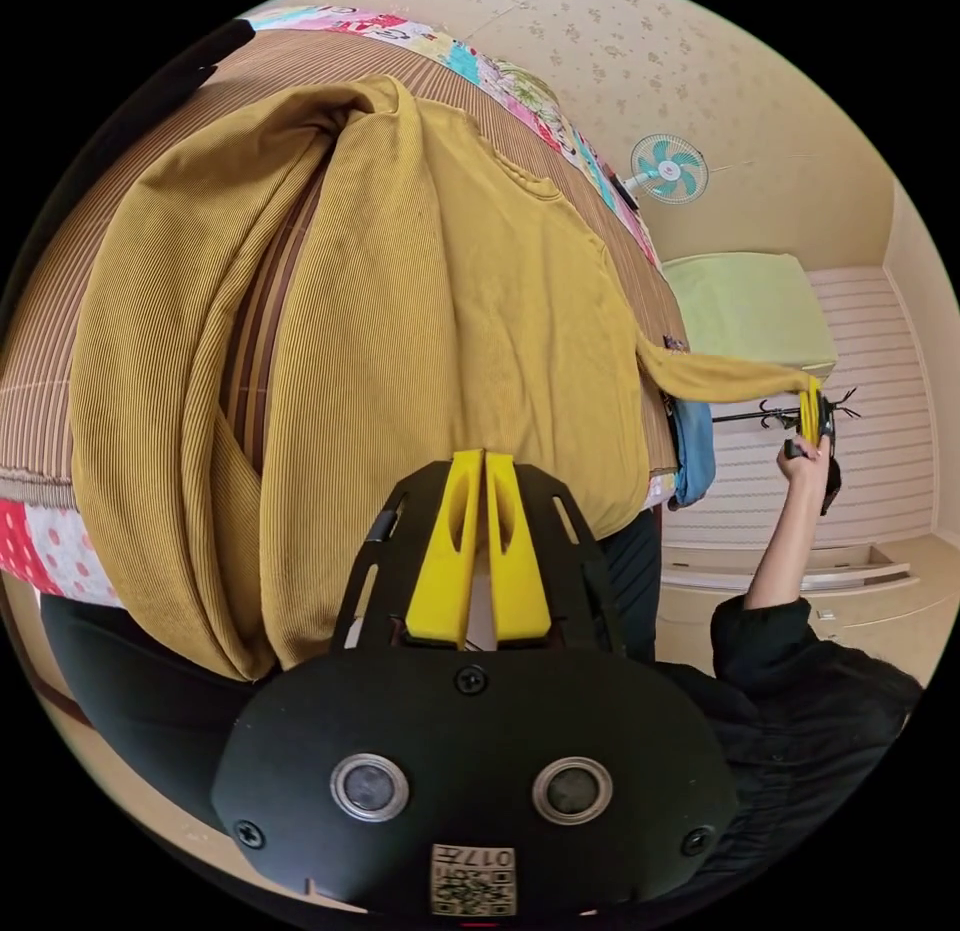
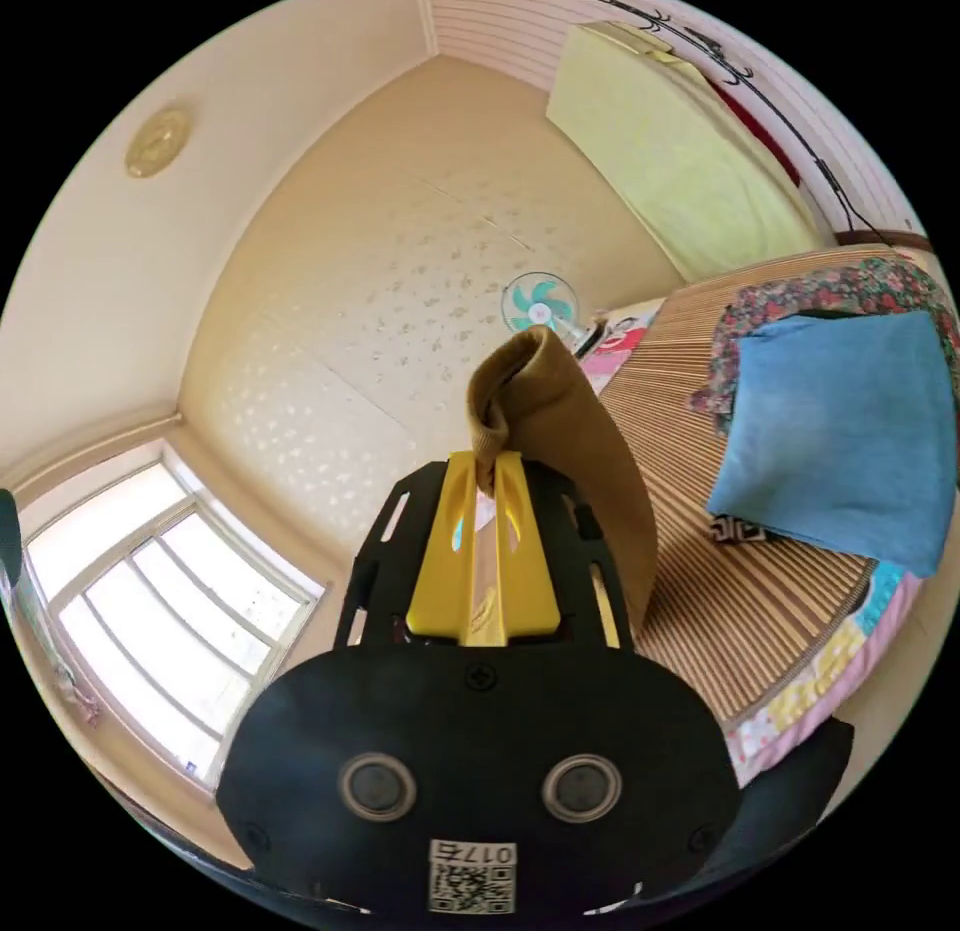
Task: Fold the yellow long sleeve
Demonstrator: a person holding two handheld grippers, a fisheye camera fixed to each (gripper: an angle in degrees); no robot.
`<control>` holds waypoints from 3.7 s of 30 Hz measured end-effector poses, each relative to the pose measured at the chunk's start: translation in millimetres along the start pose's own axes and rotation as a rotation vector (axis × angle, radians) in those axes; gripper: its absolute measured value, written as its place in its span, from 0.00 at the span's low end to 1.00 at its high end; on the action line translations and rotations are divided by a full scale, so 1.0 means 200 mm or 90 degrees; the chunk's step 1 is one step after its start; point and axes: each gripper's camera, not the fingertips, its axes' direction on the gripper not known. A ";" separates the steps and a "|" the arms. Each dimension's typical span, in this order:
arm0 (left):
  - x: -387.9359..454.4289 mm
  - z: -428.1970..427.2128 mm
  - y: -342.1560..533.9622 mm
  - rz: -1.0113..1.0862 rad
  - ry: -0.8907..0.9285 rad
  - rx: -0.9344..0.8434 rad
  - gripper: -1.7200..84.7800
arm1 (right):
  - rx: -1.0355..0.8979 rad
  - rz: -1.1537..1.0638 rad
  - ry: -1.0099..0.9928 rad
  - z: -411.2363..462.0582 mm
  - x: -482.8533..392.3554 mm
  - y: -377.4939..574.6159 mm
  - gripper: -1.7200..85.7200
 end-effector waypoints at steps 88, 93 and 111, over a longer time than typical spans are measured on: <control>0.53 0.53 -0.52 0.172 -0.441 0.055 0.02 | -0.619 -0.512 0.419 1.15 0.08 1.08 0.03; 0.46 0.29 -0.84 0.051 -0.265 0.099 0.04 | -0.794 -0.372 0.407 1.56 0.09 0.80 0.03; 0.00 -0.25 0.32 0.022 0.152 0.082 0.05 | -0.634 -0.112 -0.019 0.04 0.12 0.92 0.06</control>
